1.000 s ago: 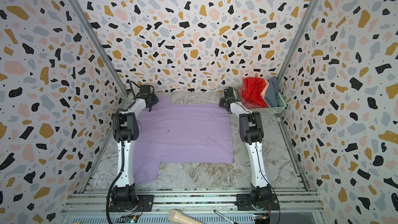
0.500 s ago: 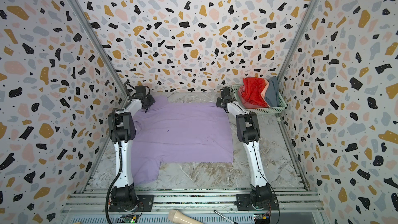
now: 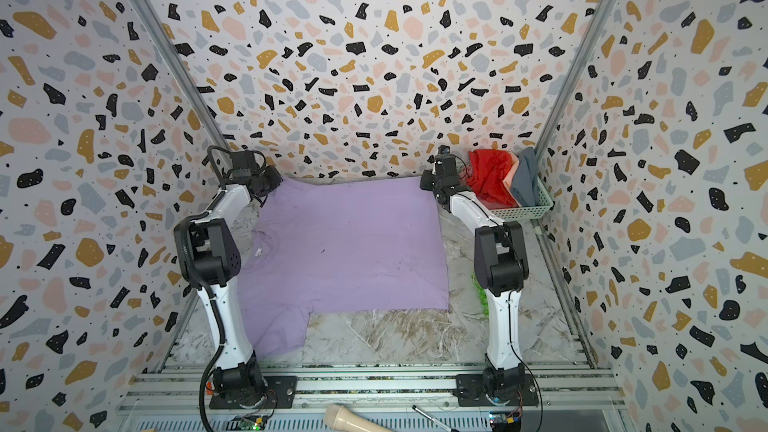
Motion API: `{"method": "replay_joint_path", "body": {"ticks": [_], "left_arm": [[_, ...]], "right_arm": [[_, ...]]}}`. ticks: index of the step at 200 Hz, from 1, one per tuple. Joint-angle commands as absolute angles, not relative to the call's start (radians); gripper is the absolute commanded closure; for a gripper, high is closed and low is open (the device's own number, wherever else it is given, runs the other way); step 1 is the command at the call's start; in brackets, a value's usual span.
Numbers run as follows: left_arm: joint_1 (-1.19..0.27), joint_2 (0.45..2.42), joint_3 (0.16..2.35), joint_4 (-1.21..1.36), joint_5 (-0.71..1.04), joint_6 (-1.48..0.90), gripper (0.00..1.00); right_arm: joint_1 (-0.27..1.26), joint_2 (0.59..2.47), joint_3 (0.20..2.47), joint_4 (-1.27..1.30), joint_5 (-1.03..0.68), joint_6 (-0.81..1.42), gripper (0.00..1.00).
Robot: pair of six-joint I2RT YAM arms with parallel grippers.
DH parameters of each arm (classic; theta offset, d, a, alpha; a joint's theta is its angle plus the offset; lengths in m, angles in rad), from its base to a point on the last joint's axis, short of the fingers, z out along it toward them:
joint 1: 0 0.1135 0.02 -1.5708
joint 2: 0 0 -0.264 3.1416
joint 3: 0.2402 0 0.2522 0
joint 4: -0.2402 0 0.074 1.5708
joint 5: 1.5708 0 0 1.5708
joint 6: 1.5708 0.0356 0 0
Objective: Fold and stack the t-shirts
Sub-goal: 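Lift the far edge with both grippers and fold it toward the robot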
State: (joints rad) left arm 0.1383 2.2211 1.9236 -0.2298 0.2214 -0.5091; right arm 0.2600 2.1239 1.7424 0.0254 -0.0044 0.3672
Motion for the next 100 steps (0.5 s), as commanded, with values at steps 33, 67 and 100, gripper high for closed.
{"method": "replay_joint_path", "body": {"ticks": [33,67,100], "left_arm": [[0.144,2.060,1.767,-0.275,0.155,-0.386,1.00],[0.145,1.993,1.663,-0.280,0.132,-0.358,1.00],[0.145,1.950,1.585,-0.281,0.105,-0.345,1.00]], "right_arm": [[0.245,2.058,1.632,0.076,-0.026,0.346,1.00],[0.241,2.056,1.620,0.089,-0.044,0.346,1.00],[0.242,2.042,1.602,0.094,-0.057,0.339,1.00]]}}
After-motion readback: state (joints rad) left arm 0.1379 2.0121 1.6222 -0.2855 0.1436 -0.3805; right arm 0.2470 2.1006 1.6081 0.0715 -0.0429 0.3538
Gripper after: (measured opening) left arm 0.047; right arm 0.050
